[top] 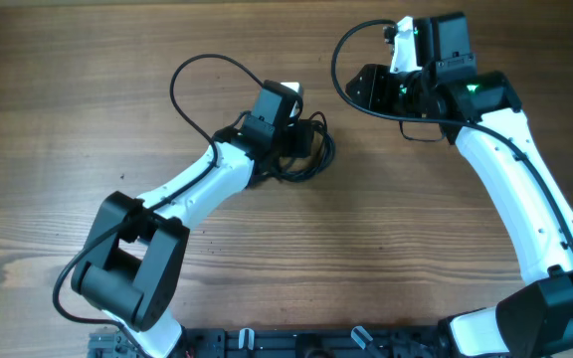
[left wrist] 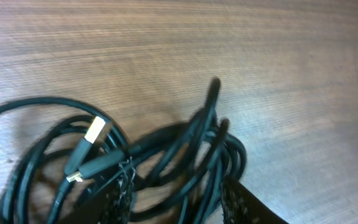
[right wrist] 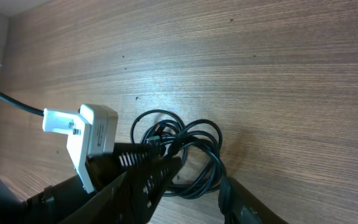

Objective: Untangle cables

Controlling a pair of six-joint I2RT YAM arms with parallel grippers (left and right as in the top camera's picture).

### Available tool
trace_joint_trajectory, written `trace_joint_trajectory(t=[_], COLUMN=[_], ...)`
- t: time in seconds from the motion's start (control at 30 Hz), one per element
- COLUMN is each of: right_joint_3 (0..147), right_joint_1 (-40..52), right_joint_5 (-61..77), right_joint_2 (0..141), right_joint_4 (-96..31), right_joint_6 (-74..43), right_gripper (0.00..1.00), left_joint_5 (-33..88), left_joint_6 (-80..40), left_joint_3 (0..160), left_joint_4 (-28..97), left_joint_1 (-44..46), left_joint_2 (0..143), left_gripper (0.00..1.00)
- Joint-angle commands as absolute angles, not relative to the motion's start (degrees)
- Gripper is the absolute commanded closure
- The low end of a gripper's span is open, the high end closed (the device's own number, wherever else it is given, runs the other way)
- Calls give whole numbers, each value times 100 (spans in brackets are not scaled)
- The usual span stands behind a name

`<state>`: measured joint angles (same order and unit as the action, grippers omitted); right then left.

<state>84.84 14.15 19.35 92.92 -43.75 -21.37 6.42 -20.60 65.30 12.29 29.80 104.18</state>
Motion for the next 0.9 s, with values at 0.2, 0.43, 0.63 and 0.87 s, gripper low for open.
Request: trace_joint_trajectory(t=[0.2,0.43,0.63,0.87], right_joint_3=[8510,8510,8510,8510], right_joint_1=[1417,1417,1417,1417], right_joint_5=[1841,1835,1800,3157], right_joint_2=[9240,9242,9240,9240], right_joint_4=[-4386,-4379,-4381,-4268], right_joint_6=[-2097,-2095,-2095,-672], right_gripper=[51,51,52,53], left_joint_5=[250,250,272,1553], left_joint_6=[-1992,-2016,-2014,-2012], left_joint_3=[6547,6547,6563,6569], left_joint_4=[707,482,473,1304], left_joint_1=[2989,2989,2989,2810], left_joint_2=[10978,11295,11037,9760], left_gripper=[53,62,82,96])
